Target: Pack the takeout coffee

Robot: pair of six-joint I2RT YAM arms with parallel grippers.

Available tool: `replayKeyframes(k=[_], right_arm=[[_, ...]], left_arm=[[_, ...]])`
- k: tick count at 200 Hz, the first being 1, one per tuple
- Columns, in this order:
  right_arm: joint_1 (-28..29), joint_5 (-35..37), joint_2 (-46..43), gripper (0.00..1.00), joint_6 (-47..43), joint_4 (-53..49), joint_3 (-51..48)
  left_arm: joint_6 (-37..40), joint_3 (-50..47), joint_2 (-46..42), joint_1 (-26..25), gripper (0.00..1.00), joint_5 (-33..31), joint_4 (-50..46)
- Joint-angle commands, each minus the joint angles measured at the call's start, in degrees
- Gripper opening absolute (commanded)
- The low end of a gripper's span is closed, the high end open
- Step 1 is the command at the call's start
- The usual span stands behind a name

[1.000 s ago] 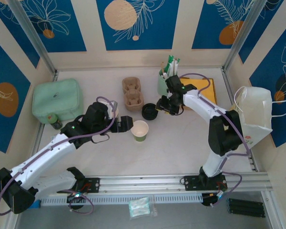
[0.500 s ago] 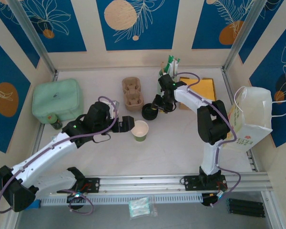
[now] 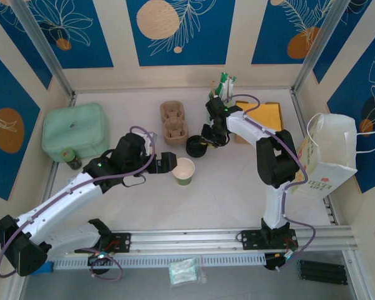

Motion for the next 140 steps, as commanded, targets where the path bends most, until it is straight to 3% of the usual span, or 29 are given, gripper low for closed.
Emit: replayKeyframes(k=[1, 75, 140], right_arm=[[0.4, 0.6, 0.1, 0.27, -0.8, -1.9, 1.4], [0.3, 0.2, -0.2, 0.01, -1.4, -1.9, 1.4], [0.0, -0.8, -6.2, 0.00, -1.0, -1.4, -0.2]], left_arm=[[0.7, 2.0, 0.5, -0.9, 0.99, -0.3, 1.1], [0.5, 1.9, 0.2, -1.2, 0.99, -0.5, 1.1], [0.2, 2.0, -0.1, -1.2, 0.99, -0.6, 1.4]])
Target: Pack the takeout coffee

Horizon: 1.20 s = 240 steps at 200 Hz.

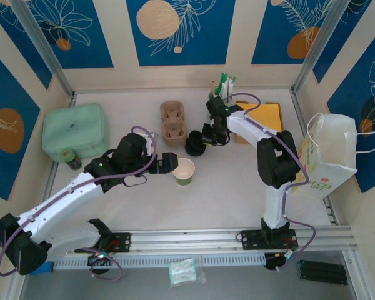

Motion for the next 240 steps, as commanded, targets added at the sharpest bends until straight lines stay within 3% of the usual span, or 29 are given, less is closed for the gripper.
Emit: replayKeyframes(k=[1, 72, 147, 199, 240], right_arm=[[0.0, -1.5, -5.3, 0.00, 0.0, -0.7, -0.4], [-0.4, -8.5, -19.2, 0.00, 3.8, 4.6, -8.7], [-1.7, -31.4, -37.9, 0.00, 15.2, 26.1, -23.1], [-0.9, -38.8, -40.4, 0.00, 22.4, 38.8, -28.5], [0.8, -39.4, -39.0, 0.00, 24.5, 42.5, -28.9]], left_arm=[[0.2, 1.9, -0.5, -0.7, 0.99, -0.6, 0.9], [-4.0, 1.5, -2.0, -0.7, 0.99, 0.8, 4.9], [-31.1, -6.6, -6.8, -0.7, 0.99, -1.4, 35.0], [-40.8, -7.8, -3.9, -0.7, 0.99, -0.6, 48.3], [-42.9, -8.1, -2.0, -0.8, 1.00, 0.3, 50.9]])
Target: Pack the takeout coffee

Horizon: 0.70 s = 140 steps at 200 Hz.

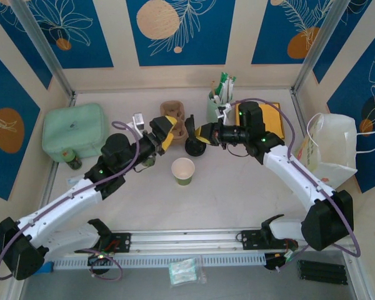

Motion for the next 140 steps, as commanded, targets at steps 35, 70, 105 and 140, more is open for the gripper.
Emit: replayKeyframes(k=[35, 70, 105, 140], right_arm=[[2.5, -3.5, 1.8, 0.00, 3.6, 6.8, 0.1], [3.8, -3.2, 3.4, 0.00, 3.8, 7.6, 0.7], [4.7, -3.1, 4.4, 0.00, 4.1, 8.6, 1.2], [5.4, -3.1, 5.1, 0.00, 4.2, 8.9, 1.8]], left_arm=[[-4.3, -2.1, 1.6, -0.8, 0.99, 0.7, 6.7], [-4.2, -2.1, 1.8, -0.7, 1.00, 0.8, 6.8], [-4.7, -2.6, 2.3, -0.7, 0.99, 0.9, 7.6], [-5.4, -3.4, 2.5, -0.7, 0.98, 0.7, 8.1]])
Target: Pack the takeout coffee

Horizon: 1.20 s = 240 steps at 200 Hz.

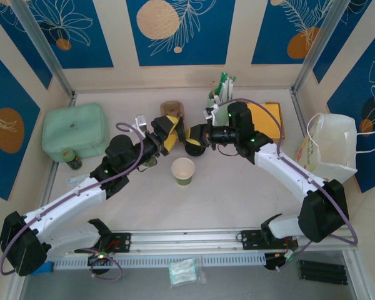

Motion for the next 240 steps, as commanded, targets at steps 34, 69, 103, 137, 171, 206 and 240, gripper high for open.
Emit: replayKeyframes(k=[34, 69, 103, 137, 171, 206, 240], right_arm=[[1.6, -1.3, 1.0, 0.00, 0.7, 1.6, 2.0], [2.2, -1.1, 1.2, 0.00, 0.7, 1.6, 2.3], [2.5, -1.1, 1.4, 0.00, 0.8, 1.6, 2.3], [2.7, -1.0, 1.5, 0.00, 1.0, 1.9, 2.3], [2.8, -1.1, 1.7, 0.00, 1.2, 2.1, 2.4], [2.9, -1.1, 1.8, 0.00, 1.3, 2.2, 2.5], [3.0, -1.1, 1.8, 0.00, 1.3, 2.4, 2.6]], left_arm=[[-1.2, -1.4, 0.6, -0.7, 0.98, 0.5, 2.5], [-1.6, -1.6, 1.0, -0.7, 0.96, 0.6, 3.2], [-1.8, -2.1, 0.7, -0.7, 0.93, 0.3, 3.5], [-2.5, -2.7, 0.7, -0.7, 0.89, -0.3, 4.3], [-2.8, -3.2, 0.6, -0.7, 0.87, -0.6, 5.2], [-2.8, -2.9, 0.8, -0.7, 0.93, -0.1, 5.3], [-2.5, -2.4, 1.3, -0.7, 0.97, 0.7, 5.4]])
